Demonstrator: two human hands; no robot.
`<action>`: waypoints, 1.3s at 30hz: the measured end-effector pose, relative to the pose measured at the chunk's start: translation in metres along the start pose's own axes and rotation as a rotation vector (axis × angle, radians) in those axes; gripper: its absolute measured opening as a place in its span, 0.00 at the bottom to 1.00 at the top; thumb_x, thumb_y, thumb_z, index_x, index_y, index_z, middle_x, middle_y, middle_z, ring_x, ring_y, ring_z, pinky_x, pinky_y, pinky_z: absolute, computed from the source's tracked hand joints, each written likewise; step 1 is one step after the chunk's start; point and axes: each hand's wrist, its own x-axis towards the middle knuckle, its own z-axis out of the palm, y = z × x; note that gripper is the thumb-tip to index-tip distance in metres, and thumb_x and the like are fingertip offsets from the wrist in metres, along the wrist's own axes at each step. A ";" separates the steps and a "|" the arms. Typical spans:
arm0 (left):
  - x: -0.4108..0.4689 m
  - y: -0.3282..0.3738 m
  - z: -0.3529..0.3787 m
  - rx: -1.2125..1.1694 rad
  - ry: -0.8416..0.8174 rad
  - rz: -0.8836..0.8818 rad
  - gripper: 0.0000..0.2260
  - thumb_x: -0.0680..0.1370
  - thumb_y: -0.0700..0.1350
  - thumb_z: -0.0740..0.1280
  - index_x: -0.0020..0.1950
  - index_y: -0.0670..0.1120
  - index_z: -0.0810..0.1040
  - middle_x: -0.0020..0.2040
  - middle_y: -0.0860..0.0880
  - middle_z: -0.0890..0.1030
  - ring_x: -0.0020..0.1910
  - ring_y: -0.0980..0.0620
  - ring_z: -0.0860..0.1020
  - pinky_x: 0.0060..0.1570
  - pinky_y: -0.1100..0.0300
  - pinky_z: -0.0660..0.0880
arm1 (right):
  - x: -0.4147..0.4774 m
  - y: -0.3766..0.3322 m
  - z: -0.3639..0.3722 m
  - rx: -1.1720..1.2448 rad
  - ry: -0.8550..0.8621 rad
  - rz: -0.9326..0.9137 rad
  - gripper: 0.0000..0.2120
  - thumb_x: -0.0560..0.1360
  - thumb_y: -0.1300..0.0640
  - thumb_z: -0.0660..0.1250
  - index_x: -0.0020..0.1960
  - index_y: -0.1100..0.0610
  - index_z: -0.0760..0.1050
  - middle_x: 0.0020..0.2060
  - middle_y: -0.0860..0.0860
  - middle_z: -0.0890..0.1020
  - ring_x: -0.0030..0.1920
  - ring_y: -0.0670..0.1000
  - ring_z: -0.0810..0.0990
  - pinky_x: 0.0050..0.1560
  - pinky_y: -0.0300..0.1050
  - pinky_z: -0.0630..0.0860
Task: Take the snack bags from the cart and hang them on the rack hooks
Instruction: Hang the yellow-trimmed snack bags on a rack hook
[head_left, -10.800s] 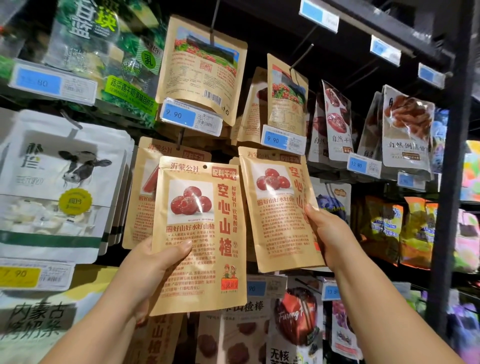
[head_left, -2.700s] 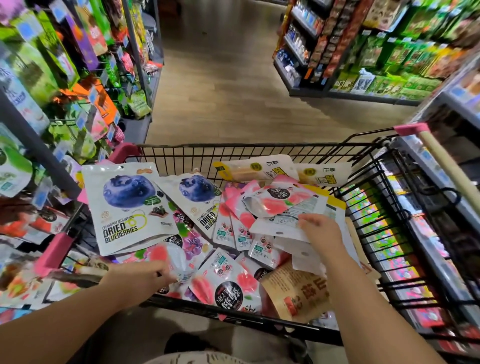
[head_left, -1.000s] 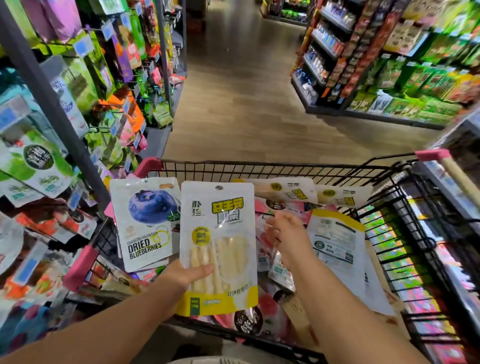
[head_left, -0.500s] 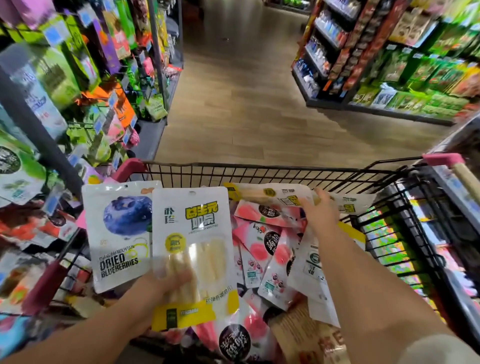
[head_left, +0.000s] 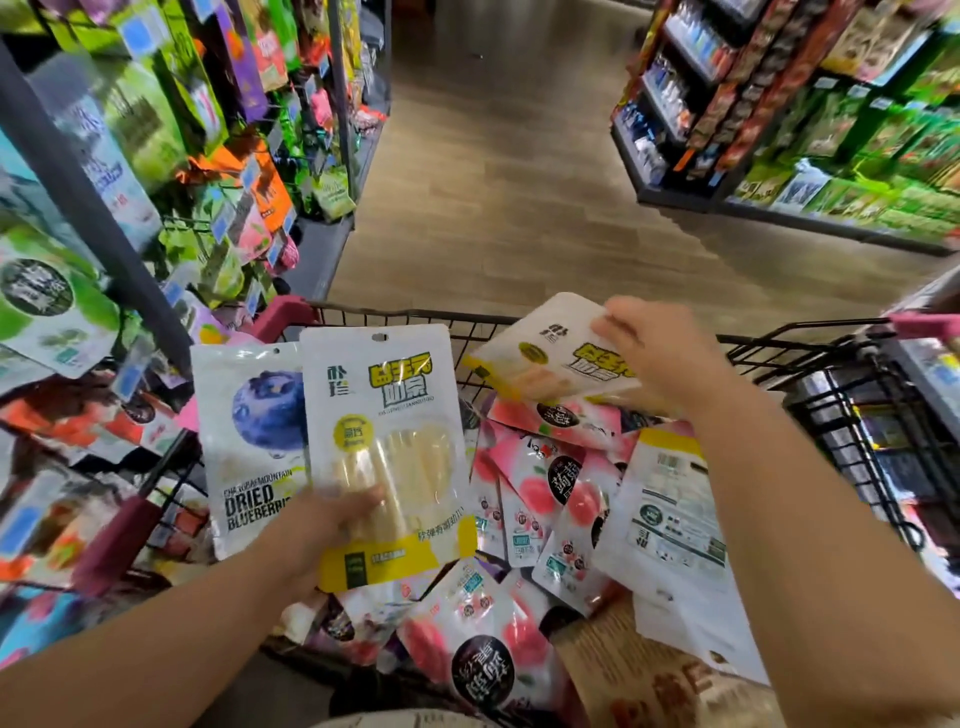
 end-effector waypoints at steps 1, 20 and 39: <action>-0.001 0.002 -0.002 0.013 0.014 0.003 0.08 0.76 0.37 0.68 0.37 0.39 0.75 0.25 0.46 0.77 0.22 0.51 0.76 0.23 0.62 0.72 | 0.000 -0.008 -0.016 -0.022 -0.054 -0.029 0.15 0.82 0.48 0.58 0.38 0.52 0.67 0.32 0.47 0.74 0.38 0.53 0.73 0.36 0.48 0.67; -0.011 -0.023 -0.054 0.268 0.193 0.033 0.12 0.73 0.47 0.74 0.52 0.44 0.78 0.46 0.44 0.80 0.45 0.46 0.77 0.44 0.56 0.73 | -0.063 -0.057 0.136 0.273 -0.217 0.549 0.27 0.66 0.46 0.78 0.59 0.53 0.70 0.57 0.51 0.77 0.58 0.54 0.77 0.54 0.50 0.77; -0.049 -0.007 -0.063 -0.040 0.234 0.200 0.09 0.72 0.41 0.75 0.46 0.52 0.80 0.44 0.53 0.83 0.49 0.50 0.81 0.52 0.58 0.73 | -0.092 -0.082 0.126 0.967 -0.119 0.655 0.03 0.79 0.58 0.65 0.52 0.51 0.75 0.47 0.54 0.83 0.46 0.56 0.82 0.49 0.57 0.80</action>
